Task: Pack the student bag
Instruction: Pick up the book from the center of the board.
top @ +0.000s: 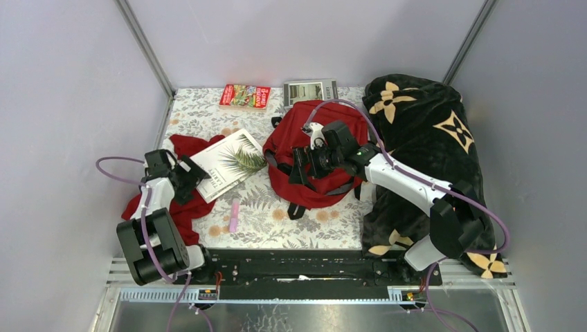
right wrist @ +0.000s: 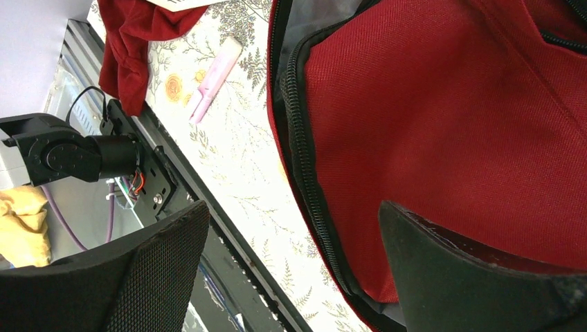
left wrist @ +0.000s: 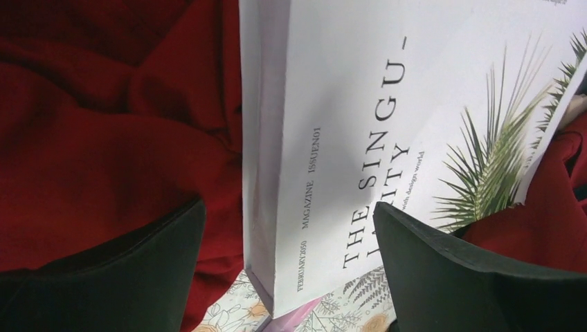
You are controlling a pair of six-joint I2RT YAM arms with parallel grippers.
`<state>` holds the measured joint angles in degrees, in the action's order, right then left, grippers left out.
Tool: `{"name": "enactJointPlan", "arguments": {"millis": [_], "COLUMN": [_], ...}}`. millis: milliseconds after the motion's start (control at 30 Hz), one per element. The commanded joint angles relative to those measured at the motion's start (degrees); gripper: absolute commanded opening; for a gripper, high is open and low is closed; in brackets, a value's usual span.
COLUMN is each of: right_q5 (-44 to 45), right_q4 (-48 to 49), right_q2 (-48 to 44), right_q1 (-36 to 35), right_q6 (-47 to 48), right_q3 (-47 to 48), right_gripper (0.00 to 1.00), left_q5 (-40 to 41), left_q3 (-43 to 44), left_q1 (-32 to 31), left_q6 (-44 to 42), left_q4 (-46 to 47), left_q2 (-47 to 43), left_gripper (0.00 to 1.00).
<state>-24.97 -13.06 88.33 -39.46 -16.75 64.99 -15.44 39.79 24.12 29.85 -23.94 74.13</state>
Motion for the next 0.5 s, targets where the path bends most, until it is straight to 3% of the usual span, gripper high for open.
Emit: {"name": "enactJointPlan", "arguments": {"millis": [0, 467], "right_q5": [-0.71, -0.80], "right_q4": [0.03, -1.08], "right_q2": [-0.24, 0.21], "right_q1": [-0.73, -1.13], "right_q6": [0.66, 1.64], "right_q3": [0.40, 0.84], "right_gripper": [1.00, 1.00], "left_q5": [-4.44, -10.73], "left_q3": [-1.11, -1.78], "left_q1": [0.40, 0.71], "left_q6": [-0.10, 2.14], "left_q4": [5.62, 9.53], "left_q2": [-0.44, 5.74], "left_gripper": [0.99, 0.99]}}
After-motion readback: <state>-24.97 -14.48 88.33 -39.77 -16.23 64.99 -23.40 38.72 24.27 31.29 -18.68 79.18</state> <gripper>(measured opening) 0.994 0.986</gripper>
